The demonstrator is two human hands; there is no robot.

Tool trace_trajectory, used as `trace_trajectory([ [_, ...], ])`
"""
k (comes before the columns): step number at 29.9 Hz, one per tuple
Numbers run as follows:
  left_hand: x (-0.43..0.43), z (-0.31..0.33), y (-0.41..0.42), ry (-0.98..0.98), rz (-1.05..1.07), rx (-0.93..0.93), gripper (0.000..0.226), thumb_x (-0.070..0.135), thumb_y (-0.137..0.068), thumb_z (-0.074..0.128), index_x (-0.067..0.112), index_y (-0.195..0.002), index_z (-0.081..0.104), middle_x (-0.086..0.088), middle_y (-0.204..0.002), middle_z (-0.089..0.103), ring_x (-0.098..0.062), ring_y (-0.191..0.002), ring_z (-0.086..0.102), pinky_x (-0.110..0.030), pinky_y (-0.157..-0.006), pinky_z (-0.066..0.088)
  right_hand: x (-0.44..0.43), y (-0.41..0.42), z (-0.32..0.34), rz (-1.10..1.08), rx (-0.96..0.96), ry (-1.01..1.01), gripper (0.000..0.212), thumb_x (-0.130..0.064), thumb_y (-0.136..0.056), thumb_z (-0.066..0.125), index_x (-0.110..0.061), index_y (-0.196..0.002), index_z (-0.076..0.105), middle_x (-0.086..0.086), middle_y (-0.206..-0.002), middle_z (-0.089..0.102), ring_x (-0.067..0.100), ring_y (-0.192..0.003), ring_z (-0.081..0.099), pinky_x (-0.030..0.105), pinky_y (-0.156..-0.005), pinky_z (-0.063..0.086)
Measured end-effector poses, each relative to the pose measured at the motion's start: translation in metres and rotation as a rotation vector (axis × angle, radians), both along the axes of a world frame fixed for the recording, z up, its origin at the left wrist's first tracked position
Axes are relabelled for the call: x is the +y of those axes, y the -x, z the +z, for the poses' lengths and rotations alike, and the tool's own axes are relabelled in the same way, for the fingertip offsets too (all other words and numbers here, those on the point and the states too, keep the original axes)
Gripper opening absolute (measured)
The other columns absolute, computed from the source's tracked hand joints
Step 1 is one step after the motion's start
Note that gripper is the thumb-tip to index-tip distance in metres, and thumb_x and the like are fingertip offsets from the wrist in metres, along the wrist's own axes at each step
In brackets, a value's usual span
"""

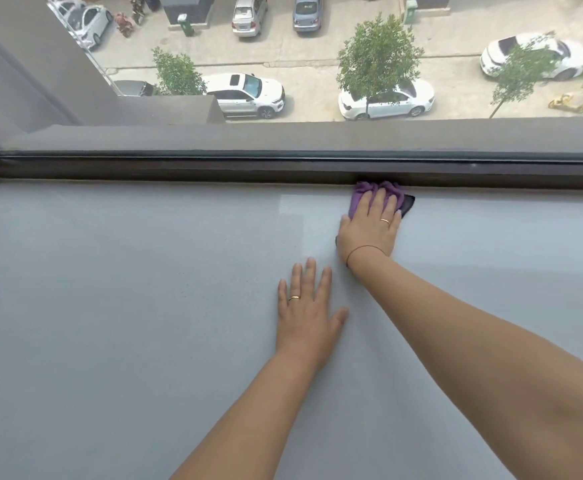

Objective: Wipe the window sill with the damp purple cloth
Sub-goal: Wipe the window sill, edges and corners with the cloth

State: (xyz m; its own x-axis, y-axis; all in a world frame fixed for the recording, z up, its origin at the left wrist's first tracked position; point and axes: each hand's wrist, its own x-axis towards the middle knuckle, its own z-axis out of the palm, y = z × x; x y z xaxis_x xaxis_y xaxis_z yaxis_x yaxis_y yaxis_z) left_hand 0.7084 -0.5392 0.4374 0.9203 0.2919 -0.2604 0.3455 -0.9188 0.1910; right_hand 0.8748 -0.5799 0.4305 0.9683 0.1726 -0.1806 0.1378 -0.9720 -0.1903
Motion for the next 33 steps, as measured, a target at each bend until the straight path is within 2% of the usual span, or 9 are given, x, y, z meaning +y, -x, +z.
trace_trajectory([
  [2, 0.002, 0.000, 0.000, -0.019, -0.020, 0.024, 0.071, 0.054, -0.097, 0.023, 0.022, -0.149, -0.011, -0.001, -0.158, -0.019, -0.021, -0.144, -0.021, -0.042, -0.115, -0.015, 0.031, 0.011, 0.001, 0.128, 0.023, -0.025, 0.062, -0.040, -0.098, 0.028, -0.017, -0.152, 0.006, 0.009, -0.160, -0.003, 0.031, -0.146, -0.007, 0.044, -0.118, -0.006],
  [5, 0.006, 0.001, -0.001, -0.059, -0.045, 0.058, 0.072, 0.055, -0.096, 0.021, 0.017, -0.150, -0.008, -0.003, -0.160, -0.009, -0.023, -0.145, -0.017, -0.042, -0.116, -0.012, 0.061, 0.021, 0.005, 0.519, 0.083, -0.041, 0.059, -0.046, -0.098, 0.022, -0.026, -0.151, 0.004, 0.004, -0.160, -0.008, 0.028, -0.146, -0.012, 0.042, -0.118, -0.009],
  [8, 0.003, 0.004, -0.003, -0.032, -0.018, 0.042, 0.070, 0.054, -0.096, 0.024, 0.021, -0.150, -0.006, -0.001, -0.159, -0.013, -0.020, -0.145, -0.019, -0.042, -0.116, -0.012, 0.044, 0.012, 0.003, 0.663, 0.090, -0.026, 0.056, -0.047, -0.099, 0.018, -0.030, -0.151, 0.004, 0.001, -0.160, -0.008, 0.022, -0.147, -0.012, 0.039, -0.118, -0.008],
  [12, -0.006, 0.007, -0.002, -0.047, 0.000, 0.047, 0.070, 0.053, -0.097, 0.024, 0.023, -0.149, -0.011, -0.001, -0.158, -0.021, -0.020, -0.144, -0.020, -0.042, -0.115, -0.015, -0.025, -0.014, 0.000, 0.533, 0.043, -0.003, 0.055, -0.044, -0.100, 0.018, -0.030, -0.151, 0.004, -0.001, -0.161, -0.006, 0.019, -0.147, -0.010, 0.037, -0.117, -0.008],
  [20, -0.058, 0.008, -0.015, 0.005, -0.104, 0.018, 0.069, 0.052, -0.097, 0.021, 0.024, -0.149, -0.014, 0.001, -0.156, -0.024, -0.019, -0.143, -0.024, -0.041, -0.114, -0.017, -0.174, -0.066, 0.006, 0.211, 0.037, 0.075, 0.055, -0.042, -0.100, 0.019, -0.027, -0.151, 0.004, 0.001, -0.161, -0.003, 0.021, -0.147, -0.005, 0.039, -0.119, -0.003],
  [23, -0.065, 0.005, -0.013, 0.015, -0.104, 0.024, 0.069, 0.053, -0.097, 0.022, 0.024, -0.148, -0.016, 0.001, -0.156, -0.026, -0.019, -0.143, -0.025, -0.039, -0.114, -0.018, -0.188, -0.072, 0.008, 0.075, 0.048, 0.070, 0.056, -0.039, -0.100, 0.022, -0.025, -0.152, 0.006, 0.004, -0.161, -0.001, 0.025, -0.147, -0.004, 0.041, -0.119, -0.001],
  [26, -0.066, 0.002, -0.012, 0.001, -0.095, 0.005, 0.070, 0.053, -0.097, 0.022, 0.023, -0.148, -0.015, 0.001, -0.156, -0.025, -0.019, -0.143, -0.024, -0.039, -0.114, -0.018, -0.153, -0.059, 0.010, -0.025, 0.049, 0.046, 0.057, -0.037, -0.099, 0.025, -0.023, -0.152, 0.008, 0.007, -0.161, -0.002, 0.030, -0.147, -0.004, 0.043, -0.119, -0.002],
  [30, -0.069, -0.001, -0.009, -0.020, -0.048, -0.025, 0.076, 0.056, -0.096, 0.023, 0.017, -0.148, -0.016, 0.000, -0.156, -0.025, -0.020, -0.143, -0.024, -0.039, -0.113, -0.019, -0.091, -0.009, 0.004, 0.313, 0.037, 0.001, 0.059, -0.043, -0.099, 0.024, -0.025, -0.152, 0.004, 0.006, -0.160, -0.007, 0.028, -0.147, -0.011, 0.042, -0.118, -0.008],
  [33, -0.072, -0.004, -0.003, -0.023, -0.027, -0.017, 0.078, 0.057, -0.095, 0.021, 0.016, -0.146, -0.020, 0.000, -0.156, -0.025, -0.018, -0.143, -0.025, -0.038, -0.113, -0.020, -0.089, 0.009, -0.001, 0.502, 0.049, 0.008, 0.058, -0.045, -0.099, 0.022, -0.029, -0.151, 0.004, 0.002, -0.160, -0.008, 0.022, -0.147, -0.012, 0.038, -0.118, -0.009],
])
